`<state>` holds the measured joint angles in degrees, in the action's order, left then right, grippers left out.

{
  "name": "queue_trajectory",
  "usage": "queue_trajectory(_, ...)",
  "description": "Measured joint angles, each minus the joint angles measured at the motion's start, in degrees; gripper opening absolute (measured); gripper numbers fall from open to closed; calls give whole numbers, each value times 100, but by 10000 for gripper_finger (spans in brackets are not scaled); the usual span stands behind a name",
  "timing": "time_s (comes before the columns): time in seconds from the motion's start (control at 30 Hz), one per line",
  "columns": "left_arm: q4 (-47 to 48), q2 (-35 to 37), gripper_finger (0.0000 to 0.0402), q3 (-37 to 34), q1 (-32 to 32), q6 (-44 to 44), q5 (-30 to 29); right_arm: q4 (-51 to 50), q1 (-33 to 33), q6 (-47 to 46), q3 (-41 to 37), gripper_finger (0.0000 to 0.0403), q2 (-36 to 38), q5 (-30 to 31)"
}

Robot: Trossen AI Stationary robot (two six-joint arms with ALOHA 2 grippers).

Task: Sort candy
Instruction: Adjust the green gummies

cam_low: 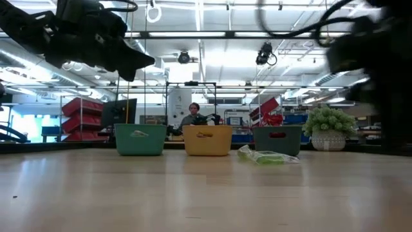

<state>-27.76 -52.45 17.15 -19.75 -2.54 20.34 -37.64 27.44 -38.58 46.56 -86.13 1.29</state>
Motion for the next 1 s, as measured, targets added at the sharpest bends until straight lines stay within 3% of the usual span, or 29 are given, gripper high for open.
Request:
queue_trajectory(0.2,314,-140,0,16,306,16,-77,1751,-1148,437,-569,12,-7,423)
queue_trajectory(0.33,1105,-353,0,367,410,-7,-245,2054,-1663,774,-677,10,-229,511)
queue_trajectory(0.73,2274,-1508,0,1333,781,-178,-285,3627,-2075,1636,137,1,-1600,184)
queue_trajectory(0.9,2354,-1694,0,1495,910,-193,-375,3404,-2255,2039,775,0,-1911,203)
queue_trajectory(1.0,2408,-1704,0,1555,945,-193,-420,2765,-2297,2062,972,1,-1719,623)
